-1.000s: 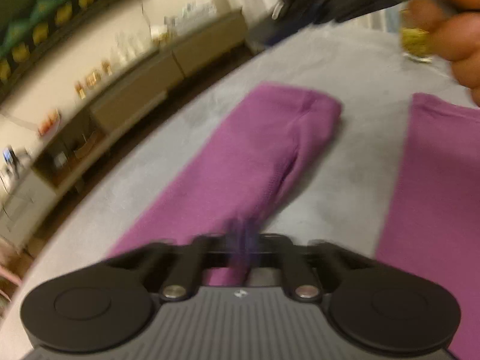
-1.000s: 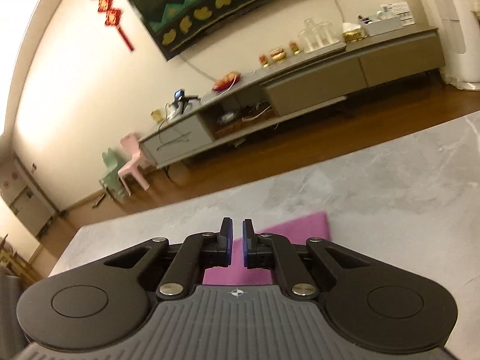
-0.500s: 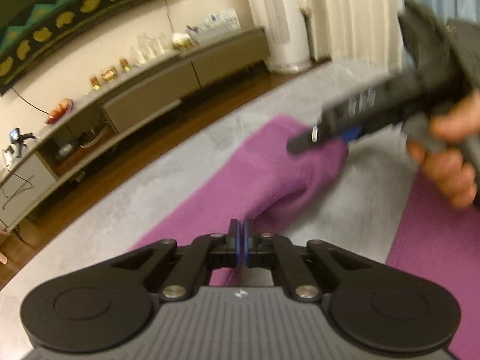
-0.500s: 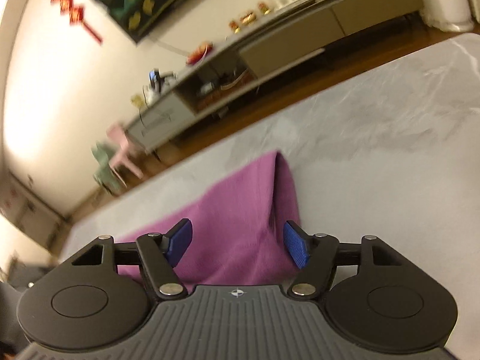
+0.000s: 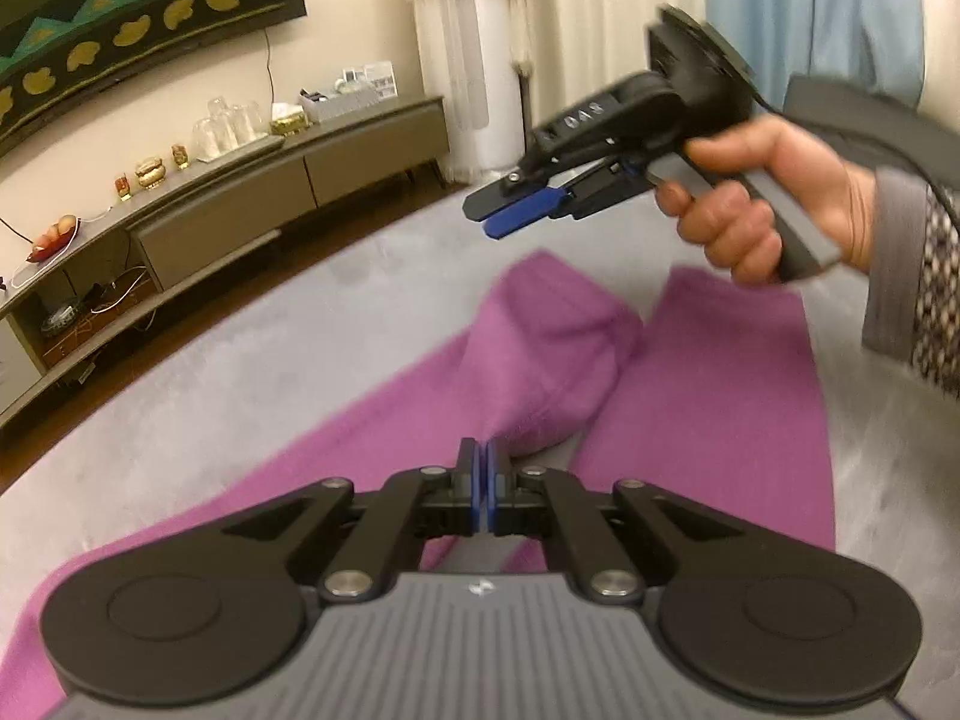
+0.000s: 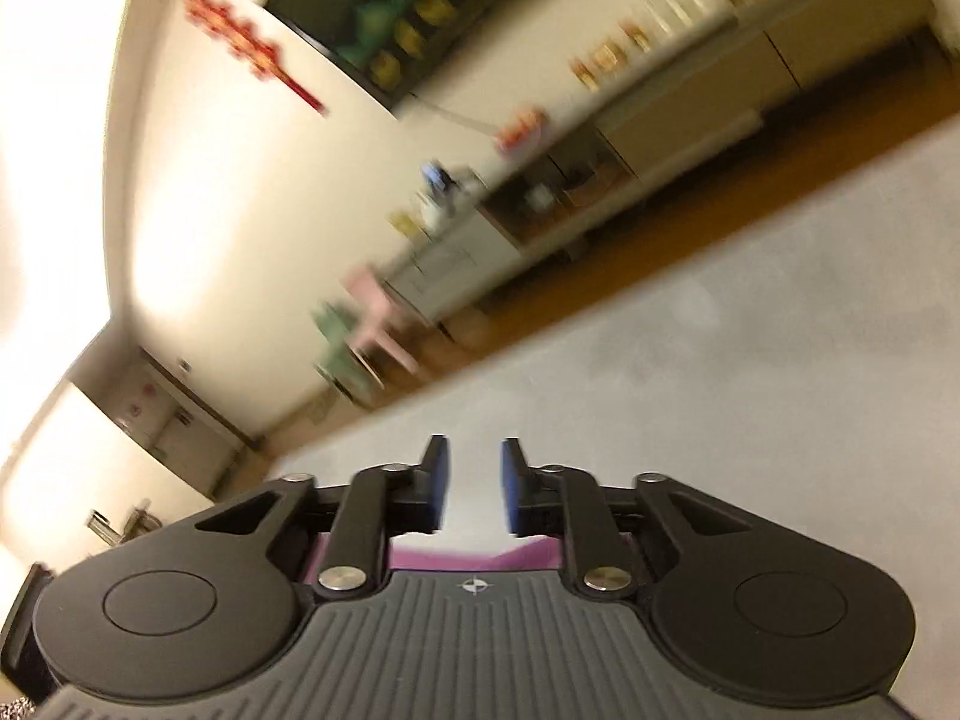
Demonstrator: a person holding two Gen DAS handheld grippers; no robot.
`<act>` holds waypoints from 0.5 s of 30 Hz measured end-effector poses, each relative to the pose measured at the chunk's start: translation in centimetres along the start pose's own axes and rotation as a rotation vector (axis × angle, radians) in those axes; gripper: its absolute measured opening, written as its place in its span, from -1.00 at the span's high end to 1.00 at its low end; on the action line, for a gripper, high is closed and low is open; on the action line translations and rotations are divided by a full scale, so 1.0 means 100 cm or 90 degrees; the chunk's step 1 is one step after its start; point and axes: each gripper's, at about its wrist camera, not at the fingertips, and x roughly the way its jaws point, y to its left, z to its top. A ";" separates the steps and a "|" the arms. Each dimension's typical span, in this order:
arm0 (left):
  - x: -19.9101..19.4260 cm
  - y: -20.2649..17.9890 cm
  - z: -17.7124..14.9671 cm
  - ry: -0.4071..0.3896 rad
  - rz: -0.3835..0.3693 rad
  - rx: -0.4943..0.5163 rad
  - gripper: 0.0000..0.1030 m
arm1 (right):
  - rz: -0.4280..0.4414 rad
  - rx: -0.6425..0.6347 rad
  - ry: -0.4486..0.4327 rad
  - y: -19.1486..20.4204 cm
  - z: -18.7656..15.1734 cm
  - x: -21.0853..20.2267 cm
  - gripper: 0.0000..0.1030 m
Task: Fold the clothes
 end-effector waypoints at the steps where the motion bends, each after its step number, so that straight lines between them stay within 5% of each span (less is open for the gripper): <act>1: 0.002 -0.003 -0.002 0.002 0.001 0.003 0.97 | -0.009 0.001 0.011 -0.001 0.000 -0.002 0.12; 9: 0.013 -0.009 -0.017 0.004 -0.002 0.021 0.97 | -0.007 0.003 0.061 -0.002 0.000 -0.036 -0.33; 13: 0.015 -0.020 -0.025 0.013 -0.005 0.031 0.97 | -0.052 0.036 0.122 -0.013 -0.014 -0.005 -0.32; 15: 0.016 -0.025 -0.028 0.017 -0.008 0.039 0.97 | -0.067 0.011 0.104 -0.002 -0.015 0.007 -0.20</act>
